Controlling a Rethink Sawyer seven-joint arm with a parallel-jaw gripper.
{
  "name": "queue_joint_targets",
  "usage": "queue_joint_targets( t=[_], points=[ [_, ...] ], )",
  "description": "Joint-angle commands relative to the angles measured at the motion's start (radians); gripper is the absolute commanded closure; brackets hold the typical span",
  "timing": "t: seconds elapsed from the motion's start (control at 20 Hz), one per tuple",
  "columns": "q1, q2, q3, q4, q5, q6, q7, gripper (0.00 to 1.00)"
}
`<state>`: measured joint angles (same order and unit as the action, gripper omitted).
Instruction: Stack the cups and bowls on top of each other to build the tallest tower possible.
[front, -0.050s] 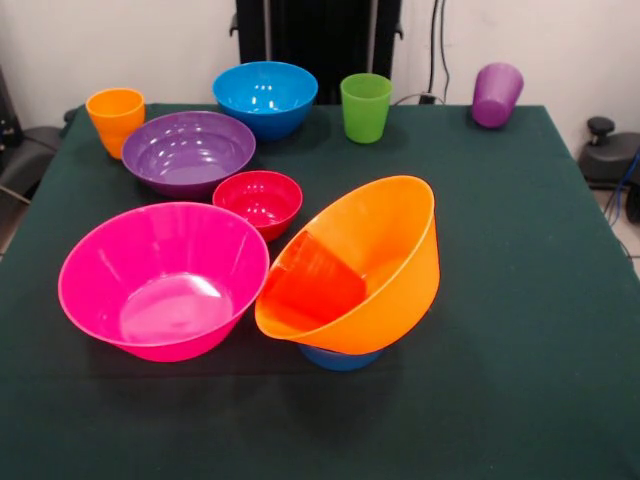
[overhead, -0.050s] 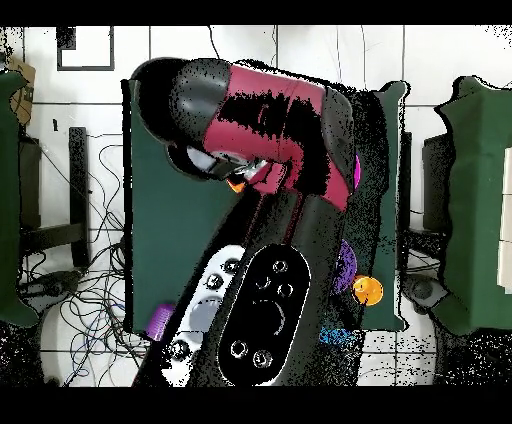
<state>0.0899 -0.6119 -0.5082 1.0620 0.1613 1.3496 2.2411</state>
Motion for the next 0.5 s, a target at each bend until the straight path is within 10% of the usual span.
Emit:
queue_joint_targets(
  t=[0.05, 0.5],
  points=[
    [0.027, -0.019, 0.137, 0.187, -0.146, -0.165, -0.221, 0.00],
    [-0.024, -0.013, 0.243, 0.223, -0.209, -0.291, -0.306, 0.00]
  ],
)
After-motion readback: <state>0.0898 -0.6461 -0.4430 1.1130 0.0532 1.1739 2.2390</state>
